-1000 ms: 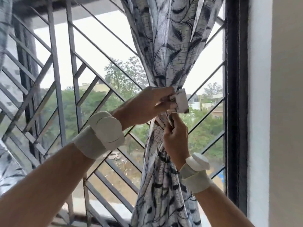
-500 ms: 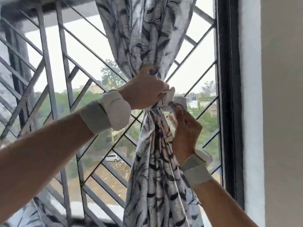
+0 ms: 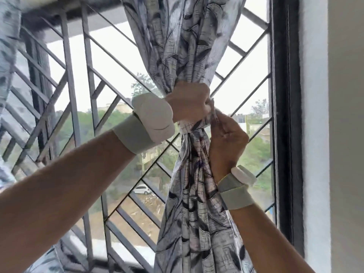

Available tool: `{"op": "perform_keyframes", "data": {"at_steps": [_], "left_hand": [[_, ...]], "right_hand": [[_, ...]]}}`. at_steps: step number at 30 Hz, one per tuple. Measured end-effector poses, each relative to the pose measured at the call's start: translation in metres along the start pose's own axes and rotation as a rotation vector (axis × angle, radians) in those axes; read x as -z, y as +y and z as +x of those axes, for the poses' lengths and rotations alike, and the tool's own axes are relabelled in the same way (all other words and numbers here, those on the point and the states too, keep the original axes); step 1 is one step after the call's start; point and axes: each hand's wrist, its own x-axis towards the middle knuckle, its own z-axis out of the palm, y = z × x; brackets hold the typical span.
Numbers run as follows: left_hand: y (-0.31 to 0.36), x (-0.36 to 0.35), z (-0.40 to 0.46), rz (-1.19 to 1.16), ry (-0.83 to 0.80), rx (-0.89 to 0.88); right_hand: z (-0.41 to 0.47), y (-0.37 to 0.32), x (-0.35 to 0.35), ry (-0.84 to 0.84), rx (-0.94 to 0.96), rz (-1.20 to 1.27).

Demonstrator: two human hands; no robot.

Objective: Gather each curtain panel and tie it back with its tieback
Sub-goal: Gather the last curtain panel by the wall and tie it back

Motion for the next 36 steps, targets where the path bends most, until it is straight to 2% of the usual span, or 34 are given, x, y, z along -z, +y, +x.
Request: {"op": "perform_keyframes", "data": {"at_steps": [4, 7, 11, 17, 21, 26, 28, 29, 31, 32, 34, 36], "left_hand": [[-0.004, 0.003, 0.001, -0.186, -0.127, 0.031], [-0.008, 0.002, 0.003, -0.247, -0.16, 0.018], [-0.008, -0.004, 0.005, -0.234, -0.079, -0.007], [-0.012, -0.013, 0.003, -0.188, 0.008, 0.017], [-0.01, -0.021, -0.001, -0.182, 0.078, -0.003], [-0.013, -0.034, -0.007, 0.012, 0.116, -0.067], [-0.019, -0.046, -0.014, 0.117, 0.262, -0.091], [-0.022, -0.05, -0.02, 0.149, 0.387, -0.106], [-0.028, -0.053, -0.037, 0.05, 0.705, -0.133], [-0.031, -0.055, -0.048, -0.063, 0.838, -0.118], [-0.038, -0.062, -0.07, -0.384, 0.979, -0.049], [-0.049, -0.072, -0.085, -0.772, 0.94, 0.13]], "right_hand": [[0.0, 0.007, 0.007, -0.038, 0.045, -0.028], [0.0, 0.011, 0.012, -0.118, 0.101, -0.006], [-0.002, 0.015, 0.017, -0.18, 0.154, -0.048], [-0.002, 0.008, 0.02, -0.183, 0.074, 0.031], [-0.001, 0.007, 0.023, -0.15, 0.045, -0.004], [0.002, 0.001, 0.022, -0.145, 0.001, -0.047], [0.002, -0.011, 0.019, -0.184, -0.062, -0.08], [0.001, -0.017, 0.017, -0.223, -0.099, -0.096], [0.0, -0.031, 0.014, -0.332, -0.184, -0.182], [-0.002, -0.039, 0.013, -0.394, -0.211, -0.238], [-0.006, -0.052, 0.011, -0.526, -0.244, -0.328], [-0.01, -0.059, 0.003, -0.579, -0.284, -0.39]]}}
